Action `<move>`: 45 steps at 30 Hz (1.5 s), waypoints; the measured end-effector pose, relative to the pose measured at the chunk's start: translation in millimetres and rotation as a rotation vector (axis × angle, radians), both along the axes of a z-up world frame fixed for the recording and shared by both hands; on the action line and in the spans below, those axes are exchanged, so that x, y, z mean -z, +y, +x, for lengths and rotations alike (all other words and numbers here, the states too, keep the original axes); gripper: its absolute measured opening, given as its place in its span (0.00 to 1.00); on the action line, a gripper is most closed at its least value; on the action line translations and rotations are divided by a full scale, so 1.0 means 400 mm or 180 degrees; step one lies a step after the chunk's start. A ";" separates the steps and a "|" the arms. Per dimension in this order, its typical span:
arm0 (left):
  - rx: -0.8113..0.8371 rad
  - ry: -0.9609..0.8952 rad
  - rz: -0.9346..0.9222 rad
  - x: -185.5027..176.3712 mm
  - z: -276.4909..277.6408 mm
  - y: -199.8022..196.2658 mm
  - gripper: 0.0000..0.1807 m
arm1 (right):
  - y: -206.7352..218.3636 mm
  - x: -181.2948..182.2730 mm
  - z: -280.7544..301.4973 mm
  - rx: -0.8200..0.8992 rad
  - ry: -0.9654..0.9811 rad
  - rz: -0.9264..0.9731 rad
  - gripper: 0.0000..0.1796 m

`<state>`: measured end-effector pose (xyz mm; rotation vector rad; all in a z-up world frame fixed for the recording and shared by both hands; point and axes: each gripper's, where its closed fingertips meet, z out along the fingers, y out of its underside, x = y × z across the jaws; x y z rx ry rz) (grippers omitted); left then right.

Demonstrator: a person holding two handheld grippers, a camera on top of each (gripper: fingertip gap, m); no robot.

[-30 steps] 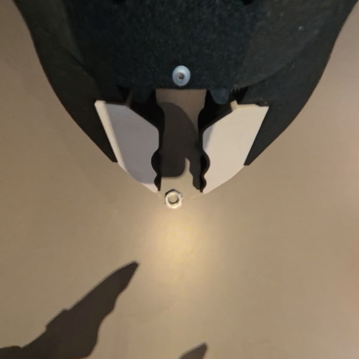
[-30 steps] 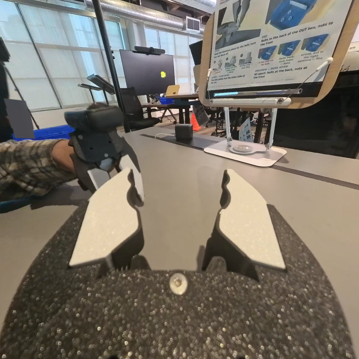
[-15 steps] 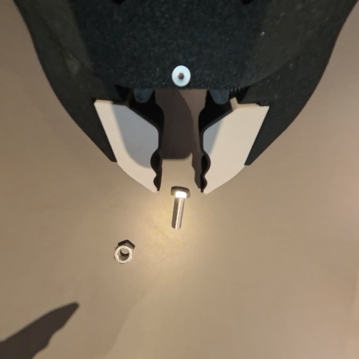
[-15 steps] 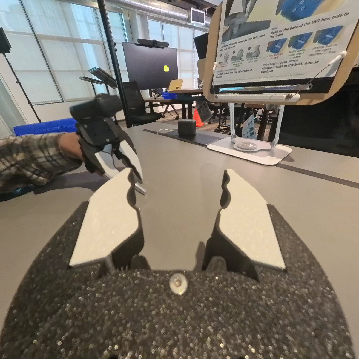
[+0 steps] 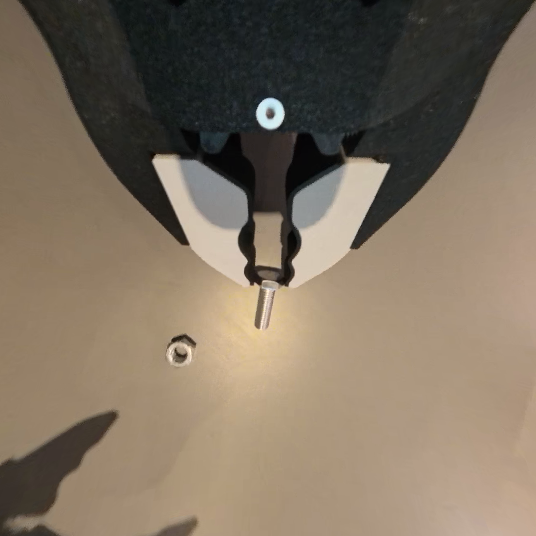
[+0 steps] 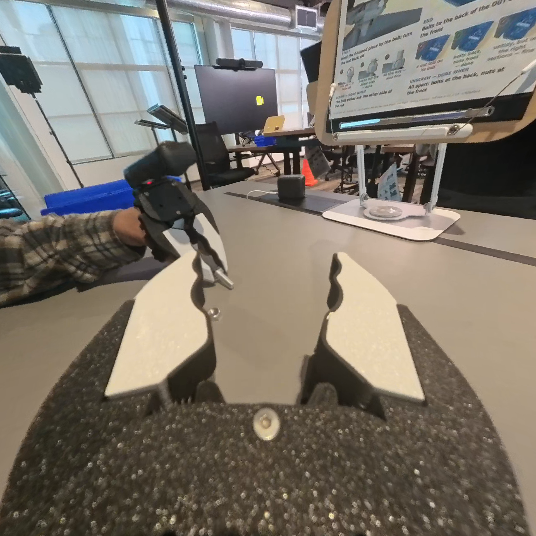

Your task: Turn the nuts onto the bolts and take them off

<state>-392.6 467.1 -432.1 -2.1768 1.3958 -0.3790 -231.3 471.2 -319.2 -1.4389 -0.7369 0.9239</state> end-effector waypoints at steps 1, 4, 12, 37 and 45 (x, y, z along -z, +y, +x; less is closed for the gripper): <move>-0.0039 -0.0175 0.0031 -0.016 0.007 0.004 0.10 | 0.001 -0.003 -0.001 -0.0007 0.0054 -0.0013 0.46; -0.0172 -0.1013 0.0103 -0.104 0.037 0.019 0.10 | 0.011 -0.020 -0.011 -0.0076 0.0257 -0.0100 0.44; -0.0123 -0.2649 0.0347 -0.334 0.104 0.031 0.10 | 0.009 -0.117 -0.156 -0.0847 0.0832 -0.0370 0.38; 0.0350 -0.2854 0.0200 -0.393 0.138 -0.007 0.18 | -0.007 -0.161 -0.287 -0.1566 -0.0294 -0.0013 0.05; 0.0476 -0.2439 0.0225 -0.353 0.133 -0.010 0.23 | -0.014 -0.125 -0.304 -0.2102 -0.1285 -0.0277 0.05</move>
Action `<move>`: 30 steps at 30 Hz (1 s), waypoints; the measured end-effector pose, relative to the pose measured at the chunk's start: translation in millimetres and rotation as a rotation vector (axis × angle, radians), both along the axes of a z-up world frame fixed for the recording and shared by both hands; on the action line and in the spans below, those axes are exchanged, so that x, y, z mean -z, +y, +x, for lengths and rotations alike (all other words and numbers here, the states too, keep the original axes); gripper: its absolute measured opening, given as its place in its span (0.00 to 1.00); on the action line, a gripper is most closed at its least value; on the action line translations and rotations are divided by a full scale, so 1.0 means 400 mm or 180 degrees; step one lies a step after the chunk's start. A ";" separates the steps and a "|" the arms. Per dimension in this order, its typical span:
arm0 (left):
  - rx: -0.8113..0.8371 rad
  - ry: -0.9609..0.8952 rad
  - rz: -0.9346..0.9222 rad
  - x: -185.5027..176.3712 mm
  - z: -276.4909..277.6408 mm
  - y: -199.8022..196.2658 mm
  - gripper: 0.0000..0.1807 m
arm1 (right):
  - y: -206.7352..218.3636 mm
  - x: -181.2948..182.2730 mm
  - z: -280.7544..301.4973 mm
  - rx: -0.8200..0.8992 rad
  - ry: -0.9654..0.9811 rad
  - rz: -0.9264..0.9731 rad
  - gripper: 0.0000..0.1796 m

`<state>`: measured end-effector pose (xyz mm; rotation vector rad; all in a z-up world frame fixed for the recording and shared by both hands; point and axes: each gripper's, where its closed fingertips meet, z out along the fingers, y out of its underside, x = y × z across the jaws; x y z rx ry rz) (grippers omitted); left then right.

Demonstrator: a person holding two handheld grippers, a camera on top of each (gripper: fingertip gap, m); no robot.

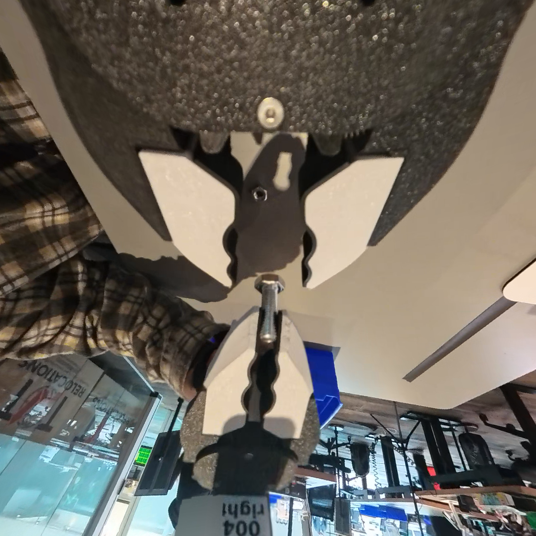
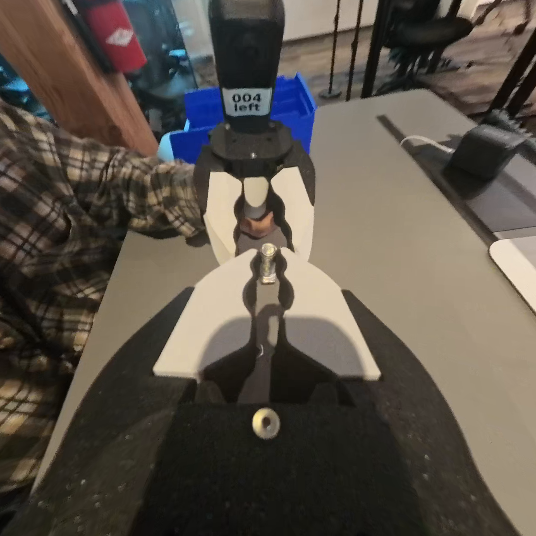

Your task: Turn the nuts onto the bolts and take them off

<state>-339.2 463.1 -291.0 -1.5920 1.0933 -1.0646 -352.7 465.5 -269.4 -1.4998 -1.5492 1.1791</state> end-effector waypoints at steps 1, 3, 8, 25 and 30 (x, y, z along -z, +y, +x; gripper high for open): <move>0.0022 -0.0007 0.0017 0.001 0.002 -0.002 0.23 | -0.002 0.006 -0.004 -0.0050 -0.0078 0.0012 0.05; 0.0060 -0.0015 0.0039 0.004 0.006 -0.006 0.23 | -0.002 0.017 -0.010 -0.0100 -0.0178 0.0050 0.05; 0.0116 0.0003 0.0043 0.016 0.013 -0.011 0.21 | 0.004 0.017 -0.018 -0.0145 -0.0149 0.0027 0.05; 0.0082 -0.0063 -0.0020 0.012 0.005 -0.009 0.12 | -0.015 0.011 -0.033 -0.0332 -0.0028 0.0046 0.05; 0.0083 -0.0064 0.0004 0.007 0.004 -0.011 0.12 | -0.018 0.005 -0.032 -0.0333 -0.0020 0.0092 0.05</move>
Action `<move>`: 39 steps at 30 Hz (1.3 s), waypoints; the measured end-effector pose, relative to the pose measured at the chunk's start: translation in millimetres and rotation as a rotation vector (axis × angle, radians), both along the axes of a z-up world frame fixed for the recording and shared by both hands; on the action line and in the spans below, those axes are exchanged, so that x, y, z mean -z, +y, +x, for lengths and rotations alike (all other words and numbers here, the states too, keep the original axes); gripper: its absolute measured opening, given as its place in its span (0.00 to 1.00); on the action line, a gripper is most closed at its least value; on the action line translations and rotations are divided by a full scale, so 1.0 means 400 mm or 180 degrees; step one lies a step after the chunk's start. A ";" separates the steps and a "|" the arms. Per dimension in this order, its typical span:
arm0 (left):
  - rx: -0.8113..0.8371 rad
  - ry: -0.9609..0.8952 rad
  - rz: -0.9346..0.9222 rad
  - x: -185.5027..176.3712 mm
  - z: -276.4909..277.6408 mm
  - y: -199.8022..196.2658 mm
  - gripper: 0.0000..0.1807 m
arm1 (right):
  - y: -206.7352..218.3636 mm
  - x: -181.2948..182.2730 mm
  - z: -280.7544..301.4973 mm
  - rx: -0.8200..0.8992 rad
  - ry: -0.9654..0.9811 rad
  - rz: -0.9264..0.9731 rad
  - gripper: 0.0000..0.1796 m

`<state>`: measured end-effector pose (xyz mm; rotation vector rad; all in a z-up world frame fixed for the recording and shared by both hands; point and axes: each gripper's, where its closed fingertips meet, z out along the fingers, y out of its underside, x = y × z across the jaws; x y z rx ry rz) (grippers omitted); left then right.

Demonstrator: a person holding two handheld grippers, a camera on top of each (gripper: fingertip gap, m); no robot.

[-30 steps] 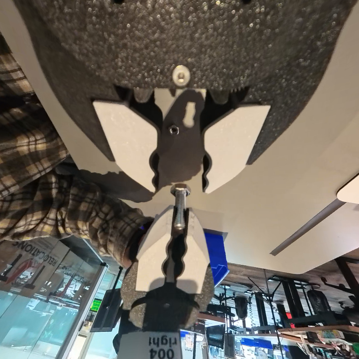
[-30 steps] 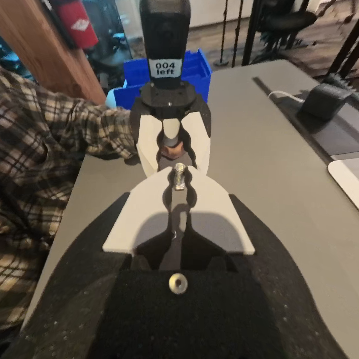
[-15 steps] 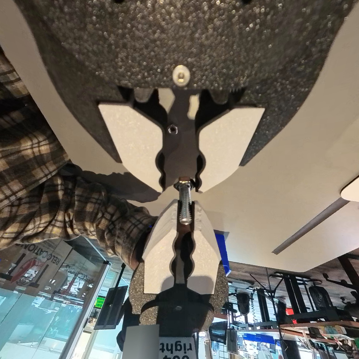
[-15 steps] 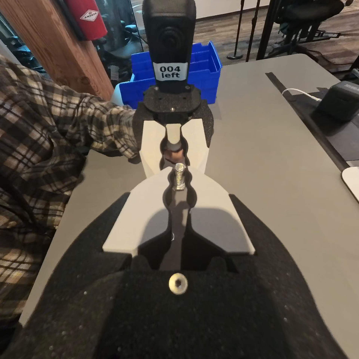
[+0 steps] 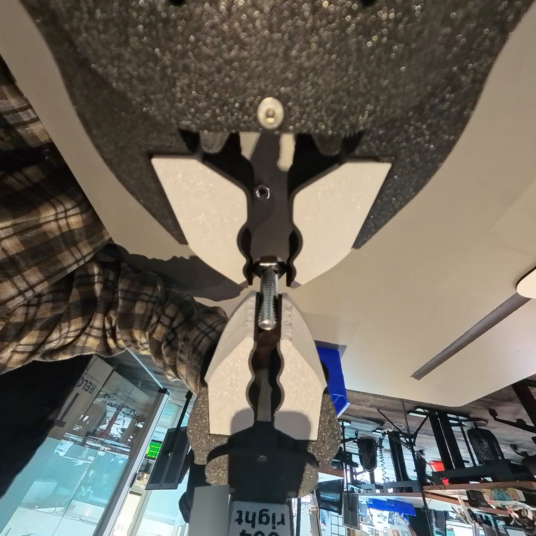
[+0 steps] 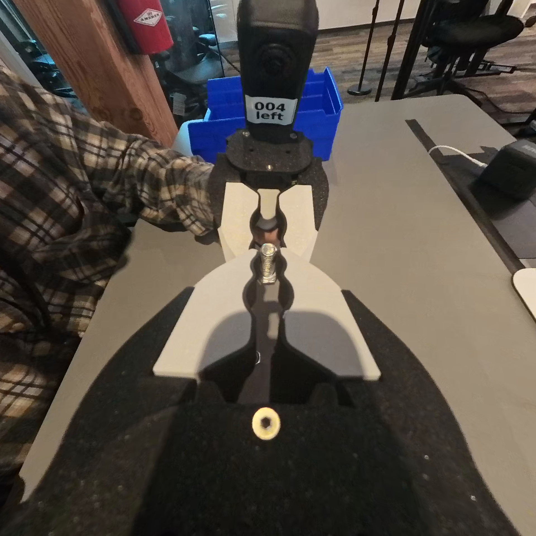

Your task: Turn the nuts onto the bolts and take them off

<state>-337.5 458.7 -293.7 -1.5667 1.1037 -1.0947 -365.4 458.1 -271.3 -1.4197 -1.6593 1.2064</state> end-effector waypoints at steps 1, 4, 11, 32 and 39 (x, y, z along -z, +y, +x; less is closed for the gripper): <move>-0.0001 0.0011 0.0001 0.001 0.000 0.000 0.12 | 0.000 -0.002 0.000 0.0006 0.0008 0.0002 0.05; -0.0014 0.0082 0.0016 0.008 0.002 0.000 0.13 | 0.000 -0.008 0.003 0.0005 0.0036 -0.0011 0.05; 0.0009 0.0180 0.0041 0.020 0.015 -0.007 0.13 | -0.007 0.000 -0.003 -0.0036 -0.0004 -0.0018 0.05; -0.0130 0.0161 0.0149 0.020 0.015 0.004 0.09 | -0.006 -0.004 -0.004 -0.0075 0.0112 0.0050 0.05; -0.0359 -0.0064 0.0186 -0.011 -0.025 0.025 0.08 | 0.024 -0.049 0.024 0.0234 0.0490 0.0142 0.18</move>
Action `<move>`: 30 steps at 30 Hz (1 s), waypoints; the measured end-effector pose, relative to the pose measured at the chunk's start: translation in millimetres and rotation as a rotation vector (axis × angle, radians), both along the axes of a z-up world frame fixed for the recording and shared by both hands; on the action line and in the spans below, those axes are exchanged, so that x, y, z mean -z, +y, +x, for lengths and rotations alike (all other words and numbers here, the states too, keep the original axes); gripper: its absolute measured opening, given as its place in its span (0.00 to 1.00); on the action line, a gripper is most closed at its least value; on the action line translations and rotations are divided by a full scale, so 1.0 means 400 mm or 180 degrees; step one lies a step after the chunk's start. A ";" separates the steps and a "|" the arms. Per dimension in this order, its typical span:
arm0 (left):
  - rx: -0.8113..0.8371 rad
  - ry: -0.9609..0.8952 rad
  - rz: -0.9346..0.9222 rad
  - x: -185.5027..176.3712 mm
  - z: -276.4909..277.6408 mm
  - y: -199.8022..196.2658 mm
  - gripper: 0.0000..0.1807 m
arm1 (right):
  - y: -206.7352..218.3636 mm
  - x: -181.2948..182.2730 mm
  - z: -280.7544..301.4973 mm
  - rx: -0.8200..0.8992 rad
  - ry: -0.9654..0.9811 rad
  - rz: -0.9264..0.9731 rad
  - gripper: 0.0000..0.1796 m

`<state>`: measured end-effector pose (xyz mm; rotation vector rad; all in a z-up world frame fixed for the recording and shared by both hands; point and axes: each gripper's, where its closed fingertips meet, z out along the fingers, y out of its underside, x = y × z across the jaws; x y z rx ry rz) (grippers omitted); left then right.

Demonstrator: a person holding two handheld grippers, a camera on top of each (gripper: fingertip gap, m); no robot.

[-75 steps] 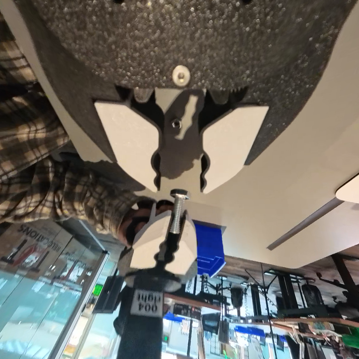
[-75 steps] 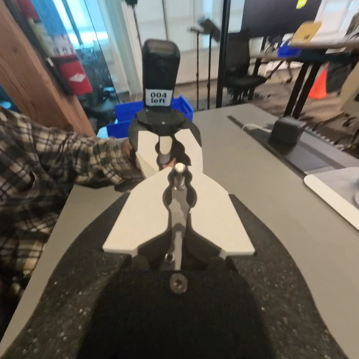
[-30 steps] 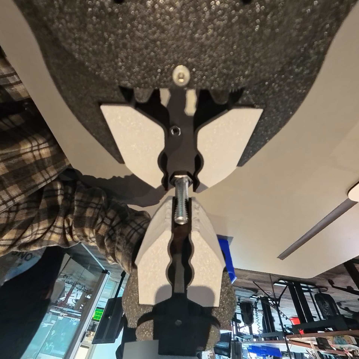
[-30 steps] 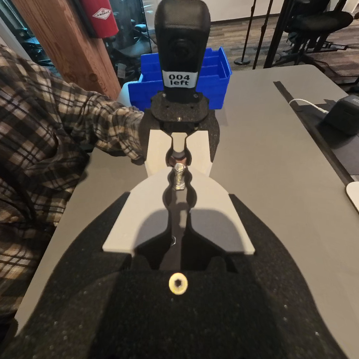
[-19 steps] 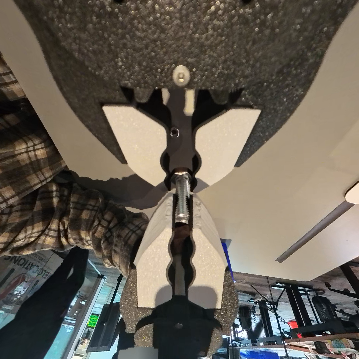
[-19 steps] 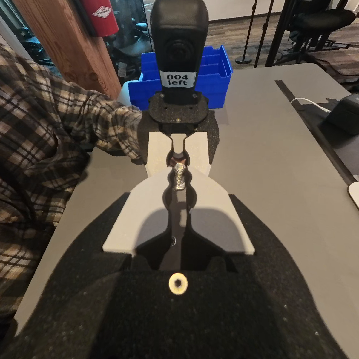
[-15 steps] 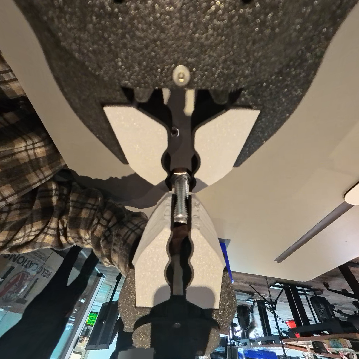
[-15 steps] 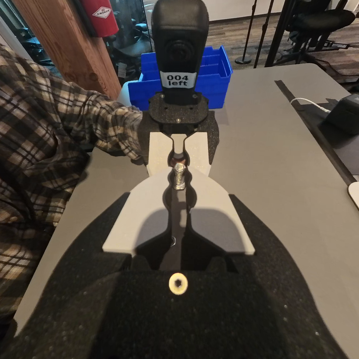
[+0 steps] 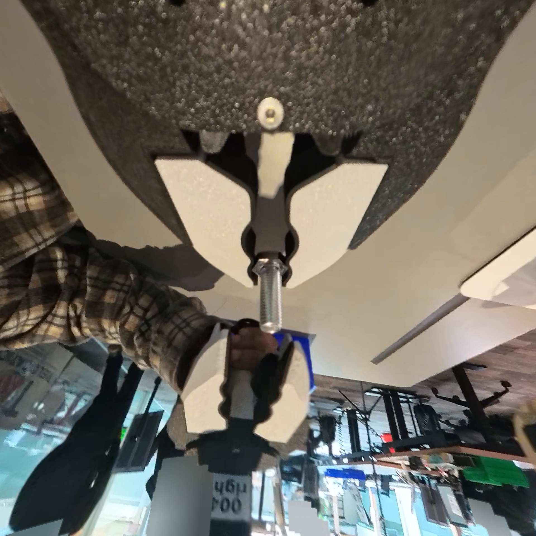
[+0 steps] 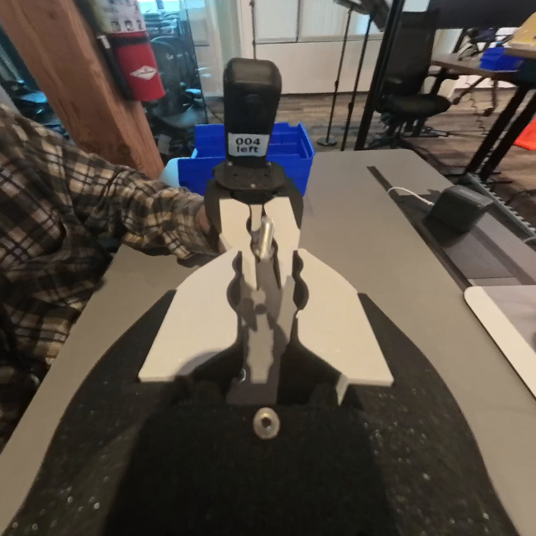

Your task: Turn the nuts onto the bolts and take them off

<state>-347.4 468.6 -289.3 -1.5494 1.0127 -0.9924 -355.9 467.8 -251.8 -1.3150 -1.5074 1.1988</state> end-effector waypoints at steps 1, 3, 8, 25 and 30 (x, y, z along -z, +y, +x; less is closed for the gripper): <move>-0.0060 -0.0062 -0.0001 -0.007 -0.017 0.001 0.08 | 0.002 0.003 0.015 0.0082 -0.0008 -0.0005 0.18; -0.0203 -0.0084 0.0001 -0.005 -0.061 -0.002 0.08 | 0.000 0.039 0.052 0.0247 -0.0142 0.0053 0.17; -0.0509 0.0193 -0.0036 0.064 -0.171 -0.033 0.08 | -0.041 0.242 0.124 0.0334 -0.1088 -0.0024 0.17; -0.0617 0.0142 -0.0206 0.135 -0.212 -0.076 0.08 | -0.093 0.460 0.060 0.0023 -0.2337 0.0167 0.16; -0.0574 0.0119 -0.0204 0.135 -0.203 -0.081 0.08 | -0.093 0.470 0.053 0.0021 -0.2237 0.0079 0.09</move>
